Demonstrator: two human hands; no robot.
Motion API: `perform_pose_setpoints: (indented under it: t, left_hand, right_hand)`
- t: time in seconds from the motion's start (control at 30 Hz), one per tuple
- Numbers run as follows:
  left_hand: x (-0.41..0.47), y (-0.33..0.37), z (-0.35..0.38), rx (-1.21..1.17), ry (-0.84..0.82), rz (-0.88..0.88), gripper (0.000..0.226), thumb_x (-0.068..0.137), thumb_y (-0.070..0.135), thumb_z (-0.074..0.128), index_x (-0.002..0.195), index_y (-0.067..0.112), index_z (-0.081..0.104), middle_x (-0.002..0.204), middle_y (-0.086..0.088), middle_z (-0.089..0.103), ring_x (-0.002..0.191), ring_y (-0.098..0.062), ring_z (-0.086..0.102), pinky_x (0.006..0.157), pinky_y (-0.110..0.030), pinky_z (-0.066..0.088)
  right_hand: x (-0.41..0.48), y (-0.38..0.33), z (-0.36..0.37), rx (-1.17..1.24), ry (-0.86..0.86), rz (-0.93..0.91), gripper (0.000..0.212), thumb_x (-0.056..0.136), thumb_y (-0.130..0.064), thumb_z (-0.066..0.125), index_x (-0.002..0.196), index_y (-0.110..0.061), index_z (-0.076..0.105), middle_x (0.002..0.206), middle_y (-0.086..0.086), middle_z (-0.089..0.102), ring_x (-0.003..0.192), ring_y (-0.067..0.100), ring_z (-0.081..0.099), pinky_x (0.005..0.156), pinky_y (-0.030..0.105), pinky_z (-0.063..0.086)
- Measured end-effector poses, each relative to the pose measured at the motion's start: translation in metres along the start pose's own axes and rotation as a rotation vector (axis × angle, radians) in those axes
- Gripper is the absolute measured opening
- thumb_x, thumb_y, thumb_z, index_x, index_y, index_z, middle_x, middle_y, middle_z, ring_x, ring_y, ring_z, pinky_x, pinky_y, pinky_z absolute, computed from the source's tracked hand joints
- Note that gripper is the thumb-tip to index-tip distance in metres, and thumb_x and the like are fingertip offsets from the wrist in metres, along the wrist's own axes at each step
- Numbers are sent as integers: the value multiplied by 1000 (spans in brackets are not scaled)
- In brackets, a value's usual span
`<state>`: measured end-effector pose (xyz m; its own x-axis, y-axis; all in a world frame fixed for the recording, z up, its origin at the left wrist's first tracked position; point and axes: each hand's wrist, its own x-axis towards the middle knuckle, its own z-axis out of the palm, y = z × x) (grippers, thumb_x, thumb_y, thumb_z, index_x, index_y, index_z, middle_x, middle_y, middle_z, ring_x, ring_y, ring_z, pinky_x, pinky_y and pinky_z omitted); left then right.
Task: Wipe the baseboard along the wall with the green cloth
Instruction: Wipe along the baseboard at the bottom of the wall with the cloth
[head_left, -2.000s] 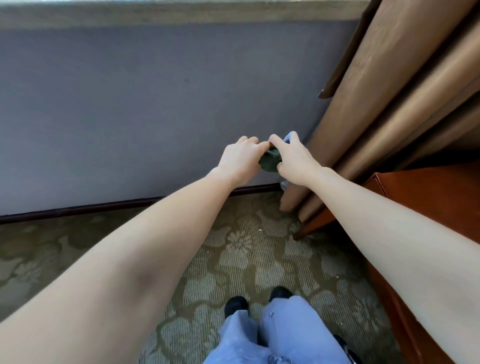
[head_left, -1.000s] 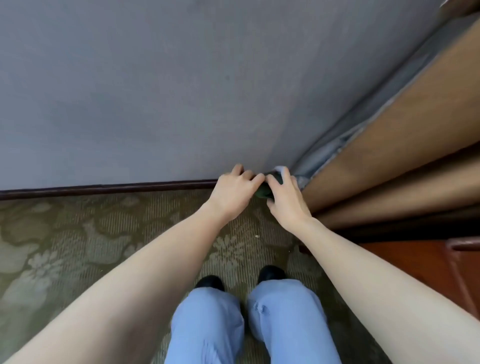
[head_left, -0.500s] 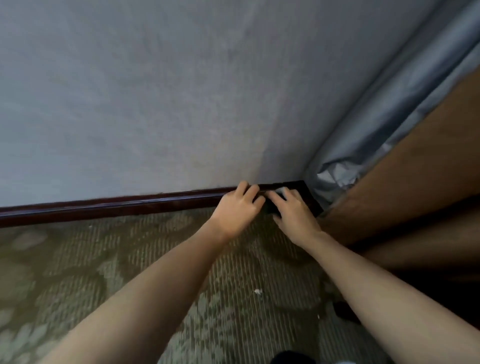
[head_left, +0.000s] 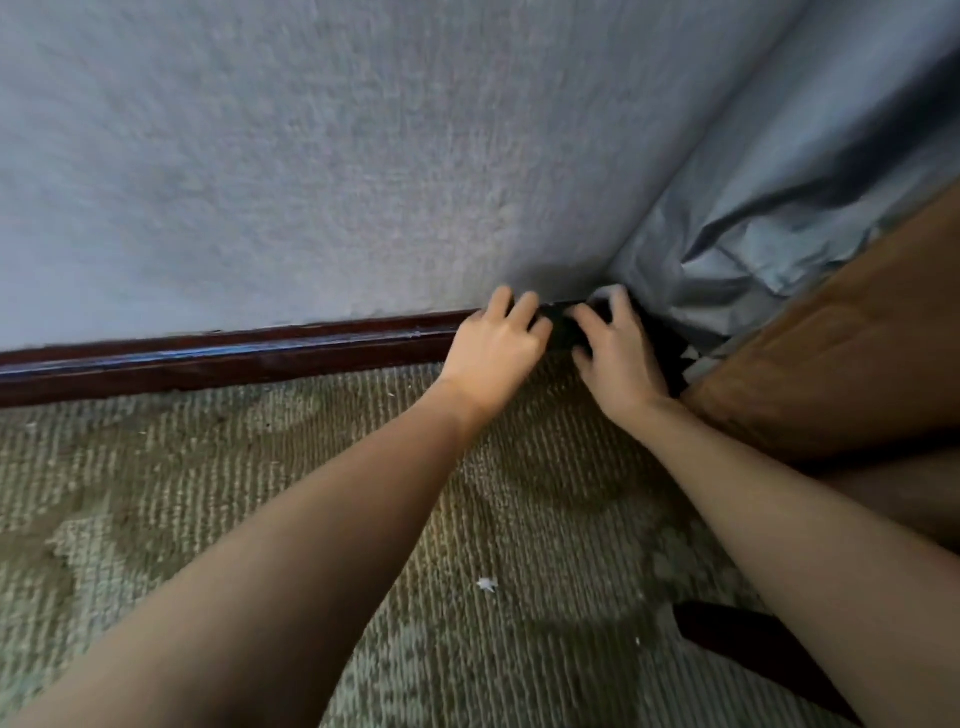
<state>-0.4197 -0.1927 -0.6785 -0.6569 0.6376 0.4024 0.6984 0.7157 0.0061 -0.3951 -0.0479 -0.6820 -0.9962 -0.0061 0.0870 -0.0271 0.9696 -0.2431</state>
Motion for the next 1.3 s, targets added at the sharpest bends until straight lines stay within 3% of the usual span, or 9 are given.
perform_pose_setpoints:
  t: [0.07, 0.17, 0.3, 0.5, 0.93, 1.17, 1.3]
  left_hand:
    - [7, 3, 11, 2, 15, -5, 26, 71, 8, 46, 68, 3, 70, 76, -13, 67, 66, -32, 64, 41, -26, 46]
    - [16, 10, 28, 6, 12, 62, 17, 68, 8, 57, 72, 3, 73, 78, -14, 69, 70, -34, 66, 43, -27, 48]
    - [33, 22, 49, 70, 62, 152, 38, 73, 13, 38, 76, 12, 76, 76, -4, 70, 71, -24, 67, 46, -24, 48]
    - [46, 32, 62, 53, 127, 249, 31, 75, 9, 44, 75, 9, 75, 73, -5, 69, 65, -23, 65, 50, -25, 48]
    - [86, 60, 85, -3, 176, 349, 25, 74, 5, 50, 60, 7, 70, 65, -5, 65, 56, -22, 59, 52, -27, 42]
    - [87, 62, 94, 3, 130, 343, 29, 74, 6, 46, 58, 10, 70, 68, -5, 67, 59, -22, 61, 53, -27, 43]
    - [93, 83, 93, -97, 43, 271, 30, 71, 8, 44, 58, 8, 71, 69, -6, 67, 61, -23, 61, 55, -28, 42]
  right_hand:
    - [7, 8, 1, -9, -7, 13, 37, 78, 5, 58, 114, -3, 58, 124, 20, 42, 110, 34, 46, 97, 40, 37]
    - [13, 25, 3, -18, -26, 30, 39, 79, 6, 57, 116, -3, 58, 123, 21, 45, 113, 36, 45, 99, 42, 36]
    - [15, 55, 5, -43, -55, 85, 37, 82, 3, 55, 118, -4, 58, 128, 22, 43, 120, 37, 41, 103, 41, 32]
    - [13, 67, 11, -111, 26, 155, 33, 79, 0, 59, 111, -6, 60, 129, 17, 43, 115, 34, 41, 89, 43, 37]
    - [24, 102, 9, -245, 23, 320, 28, 87, -1, 45, 112, -3, 56, 120, 26, 50, 112, 37, 46, 97, 42, 32]
    - [27, 114, 17, -144, 85, 287, 35, 87, 0, 46, 120, -5, 55, 124, 26, 52, 119, 33, 44, 104, 35, 23]
    - [29, 127, 21, 96, 155, 485, 35, 97, -16, 39, 129, -5, 48, 139, 15, 42, 128, 22, 34, 107, 23, 14]
